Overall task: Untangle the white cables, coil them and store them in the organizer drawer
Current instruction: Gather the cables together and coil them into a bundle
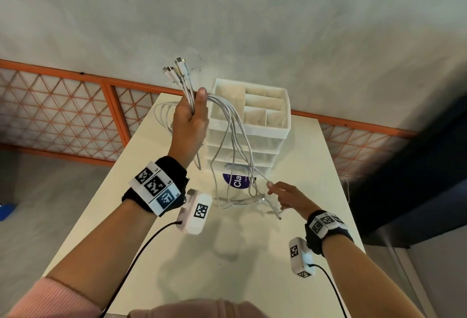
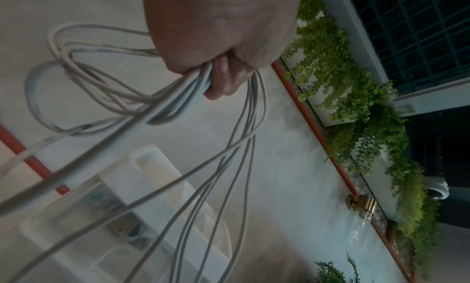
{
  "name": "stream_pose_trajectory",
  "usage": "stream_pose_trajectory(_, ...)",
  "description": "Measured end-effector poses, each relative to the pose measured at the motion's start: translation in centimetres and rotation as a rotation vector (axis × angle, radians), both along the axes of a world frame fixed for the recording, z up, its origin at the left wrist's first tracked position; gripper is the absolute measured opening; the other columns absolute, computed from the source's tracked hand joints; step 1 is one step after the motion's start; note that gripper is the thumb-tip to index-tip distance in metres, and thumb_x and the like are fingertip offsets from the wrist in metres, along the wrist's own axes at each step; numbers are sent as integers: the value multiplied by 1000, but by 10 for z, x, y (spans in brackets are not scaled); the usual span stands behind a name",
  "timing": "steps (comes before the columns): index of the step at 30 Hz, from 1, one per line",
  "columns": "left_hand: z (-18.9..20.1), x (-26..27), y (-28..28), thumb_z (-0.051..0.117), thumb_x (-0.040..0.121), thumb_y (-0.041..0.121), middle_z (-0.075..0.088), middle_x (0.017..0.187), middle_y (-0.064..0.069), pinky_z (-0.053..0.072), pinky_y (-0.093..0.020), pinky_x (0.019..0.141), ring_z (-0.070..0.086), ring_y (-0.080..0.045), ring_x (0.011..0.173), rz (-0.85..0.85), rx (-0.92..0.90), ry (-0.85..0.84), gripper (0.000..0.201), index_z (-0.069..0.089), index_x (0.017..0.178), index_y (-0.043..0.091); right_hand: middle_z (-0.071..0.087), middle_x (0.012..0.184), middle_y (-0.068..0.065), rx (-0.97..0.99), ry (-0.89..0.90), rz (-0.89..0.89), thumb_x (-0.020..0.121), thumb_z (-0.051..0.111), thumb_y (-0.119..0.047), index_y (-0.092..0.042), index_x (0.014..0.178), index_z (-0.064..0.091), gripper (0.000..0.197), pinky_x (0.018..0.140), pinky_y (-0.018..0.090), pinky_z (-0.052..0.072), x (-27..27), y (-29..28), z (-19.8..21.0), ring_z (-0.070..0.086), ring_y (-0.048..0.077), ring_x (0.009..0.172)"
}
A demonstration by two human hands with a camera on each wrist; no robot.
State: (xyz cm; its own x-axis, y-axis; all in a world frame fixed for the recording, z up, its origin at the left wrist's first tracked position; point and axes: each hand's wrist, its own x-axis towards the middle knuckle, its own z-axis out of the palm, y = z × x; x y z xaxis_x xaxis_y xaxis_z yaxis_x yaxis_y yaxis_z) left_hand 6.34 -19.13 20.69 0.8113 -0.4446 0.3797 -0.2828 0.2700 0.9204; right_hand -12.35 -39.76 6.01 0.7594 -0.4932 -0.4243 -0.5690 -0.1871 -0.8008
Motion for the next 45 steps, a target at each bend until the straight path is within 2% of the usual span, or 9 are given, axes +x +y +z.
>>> stream_pose_trajectory(5, 11, -12, -5, 32, 104, 25, 21, 44, 13, 16, -18, 35, 16, -3, 34, -137, -44, 8, 36, 31, 69, 20, 55, 75, -3, -58, 113, 226, 77, 76, -35, -17, 109, 54, 43, 61, 19, 45, 13, 11, -4, 52, 11, 59)
stream_pose_trajectory(9, 6, -15, -9, 35, 102, 30, 24, 43, 12, 19, -19, 37, 20, -3, 35, -112, 22, -74, 35, 33, 69, 21, 64, 86, 1, -168, 127, 183, 62, 84, -43, -25, 105, 53, 56, 83, 38, 55, 22, 10, -18, 64, 16, 72)
stream_pose_trajectory(14, -1, -13, -10, 37, 100, 37, 23, 43, 12, 20, -21, 40, 20, -4, 36, -101, 97, -134, 38, 33, 65, 24, 44, 107, 0, -350, 7, 92, 58, 88, -40, -23, 109, 43, 70, 86, 30, 44, 32, 17, -2, 49, 15, 96)
stream_pose_trajectory(21, -14, -15, -14, 39, 98, 42, 20, 48, 7, 18, -24, 47, 19, -8, 37, -73, 158, -120, 40, 29, 62, 26, 20, 127, -5, -278, -21, 316, 50, 90, -44, -28, 140, 11, 120, 109, 40, 38, 62, 42, 28, 31, 16, 128)
stream_pose_trajectory(25, -12, -14, -12, 39, 98, 42, 21, 45, 11, 18, -24, 46, 19, -6, 37, -54, 151, -104, 40, 29, 61, 29, 19, 127, 2, -453, -40, 361, 48, 91, -44, -13, 143, 6, 131, 110, 36, 35, 69, 57, 17, 30, 19, 125)
stream_pose_trajectory(30, -7, -11, -6, 40, 97, 43, 21, 49, 11, 18, -24, 46, 18, -7, 38, -14, 123, -76, 38, 31, 62, 31, 12, 143, 12, -480, 56, 372, 43, 90, -50, -19, 146, -3, 142, 109, 55, 34, 60, 61, -9, 24, 36, 139)
stream_pose_trajectory(33, -5, -10, -5, 40, 99, 40, 21, 49, 7, 19, -26, 45, 20, -6, 37, 5, 145, -81, 38, 31, 63, 30, 24, 135, 8, -577, -8, 279, 50, 88, -47, -15, 143, 13, 124, 95, 54, 47, 60, 63, -9, 42, 31, 124)
stream_pose_trajectory(38, -10, -12, -5, 39, 99, 40, 22, 49, 4, 19, -26, 45, 21, -7, 36, 22, 180, -77, 41, 32, 60, 29, 40, 117, 8, -547, 8, 237, 75, 53, 7, -9, 124, 33, 56, 73, 35, 45, 63, 57, -1, 53, 29, 86)
stream_pose_trajectory(45, -7, 11, 9, 39, 99, 40, 26, 51, 5, 23, -26, 45, 27, -8, 39, 273, 72, -36, 37, 33, 64, 27, 38, 125, 15, -579, 276, 196, 90, 45, 2, -7, 129, 36, 41, 93, 36, 36, 29, 20, -15, 42, 29, 105)
